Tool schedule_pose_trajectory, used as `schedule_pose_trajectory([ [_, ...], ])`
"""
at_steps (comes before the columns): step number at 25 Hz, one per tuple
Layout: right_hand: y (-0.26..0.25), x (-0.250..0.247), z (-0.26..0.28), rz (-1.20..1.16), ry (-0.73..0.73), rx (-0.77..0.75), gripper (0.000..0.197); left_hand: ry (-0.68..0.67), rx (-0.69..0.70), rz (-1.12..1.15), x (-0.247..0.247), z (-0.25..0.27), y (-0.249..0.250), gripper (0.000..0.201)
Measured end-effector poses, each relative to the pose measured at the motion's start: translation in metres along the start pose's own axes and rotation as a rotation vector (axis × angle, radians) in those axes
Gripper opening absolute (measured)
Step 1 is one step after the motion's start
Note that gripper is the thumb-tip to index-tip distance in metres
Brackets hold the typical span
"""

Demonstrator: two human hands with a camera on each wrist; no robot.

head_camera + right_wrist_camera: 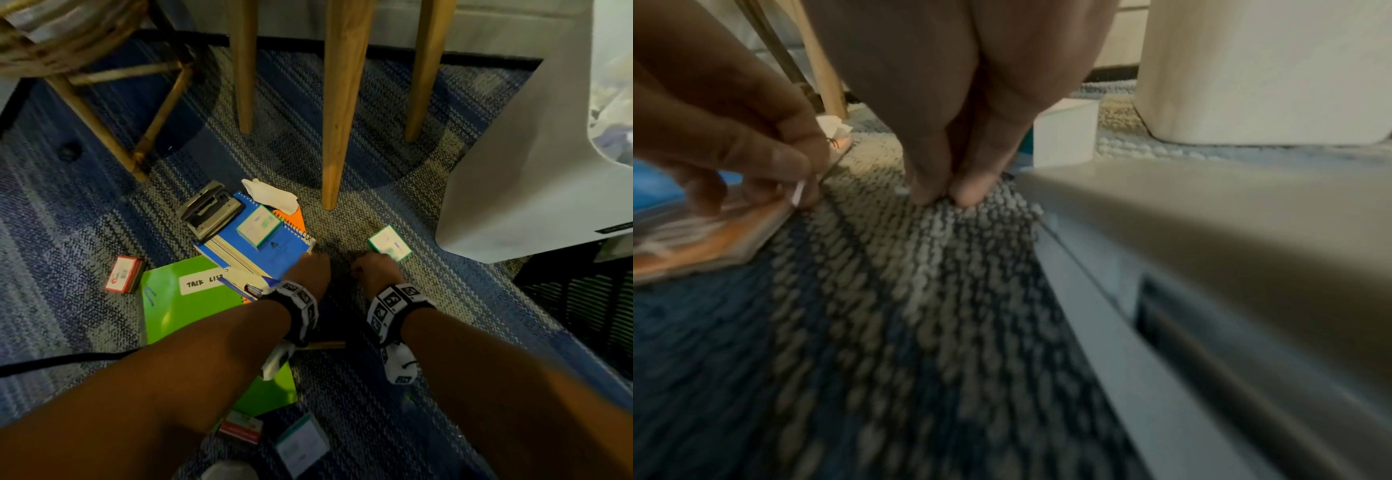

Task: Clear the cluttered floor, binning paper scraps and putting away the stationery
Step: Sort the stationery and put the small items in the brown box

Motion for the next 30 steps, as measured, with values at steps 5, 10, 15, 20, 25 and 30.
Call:
schedule_pose_trajectory([
  [5,0.009,-0.015,0.013,-0.053,0.03,-0.017,0.023,0.178,-0.023,0.498,-0.039,0.002,-0.004,0.01],
  [10,0.015,-0.116,0.093,-0.06,0.147,-0.266,0.014,0.216,0.211,0.614,-0.127,0.013,0.081,0.01],
  [15,0.099,-0.264,0.204,-0.565,0.516,0.018,0.006,0.316,0.52,0.856,-0.214,0.056,0.207,0.016],
  [20,0.212,-0.288,0.25,-0.943,0.841,0.47,0.012,0.423,0.606,0.892,-0.239,0.07,0.288,0.003],
  [25,0.238,-0.254,0.243,-0.799,0.797,0.638,0.007,0.541,0.482,0.93,-0.228,0.04,0.295,0.005],
  [30,0.241,-0.264,0.25,-0.703,0.864,0.579,0.017,0.546,0.483,0.92,-0.222,0.04,0.299,0.013],
])
Point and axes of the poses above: each hand's wrist, its own z-axis away from the middle knuckle, its own x-axis out of the palm, y = z × x, the point moved 10 cm from there along -z, towards the middle knuckle, and after that the axes turned 14 degrees about z, right-handed, at the moved point
